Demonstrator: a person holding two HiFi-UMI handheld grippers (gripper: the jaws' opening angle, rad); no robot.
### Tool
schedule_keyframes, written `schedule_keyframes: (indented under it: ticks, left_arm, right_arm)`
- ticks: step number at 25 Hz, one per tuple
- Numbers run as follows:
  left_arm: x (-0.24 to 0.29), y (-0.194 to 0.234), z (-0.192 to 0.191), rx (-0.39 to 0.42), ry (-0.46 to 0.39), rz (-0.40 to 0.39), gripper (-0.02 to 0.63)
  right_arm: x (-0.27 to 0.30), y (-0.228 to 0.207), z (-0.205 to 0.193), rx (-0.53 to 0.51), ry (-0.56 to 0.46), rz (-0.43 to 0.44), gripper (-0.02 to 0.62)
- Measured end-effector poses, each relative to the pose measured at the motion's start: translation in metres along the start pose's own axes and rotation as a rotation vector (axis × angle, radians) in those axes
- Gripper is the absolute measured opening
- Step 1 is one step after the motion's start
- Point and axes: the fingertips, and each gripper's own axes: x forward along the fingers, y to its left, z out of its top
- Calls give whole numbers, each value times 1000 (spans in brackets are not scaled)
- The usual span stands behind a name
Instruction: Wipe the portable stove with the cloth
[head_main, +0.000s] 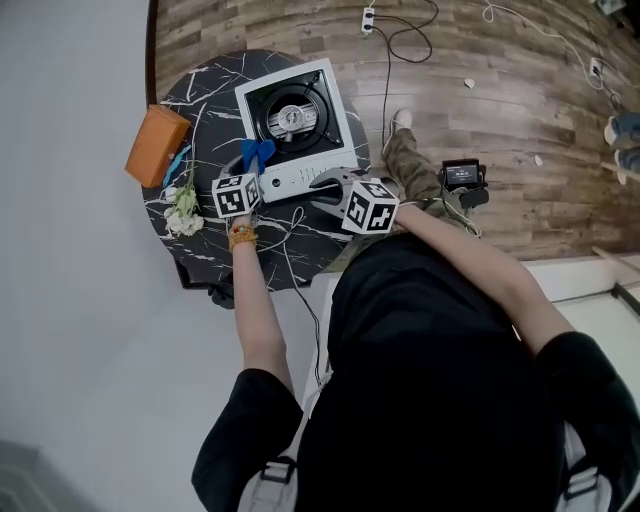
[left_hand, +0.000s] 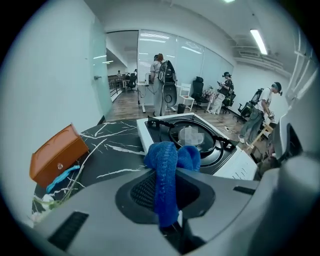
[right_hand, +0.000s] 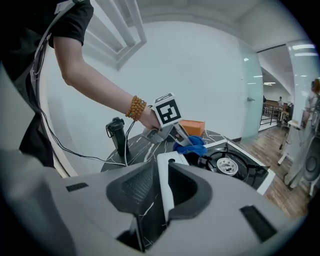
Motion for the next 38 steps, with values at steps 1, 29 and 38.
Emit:
schedule_keyframes:
  ticks: [1, 29, 38]
  left_arm:
    - [-4, 0, -3, -18, -7, 5, 57]
    - [-205, -78, 102, -145, -815, 605, 58]
    - [-208, -78, 72, -171, -774, 625, 58]
  right_arm:
    - [-1, 1, 1, -10, -2, 5, 71]
    - [-69, -84, 131, -84, -421, -316, 8]
    - [-30, -74, 142, -100, -399, -217, 6]
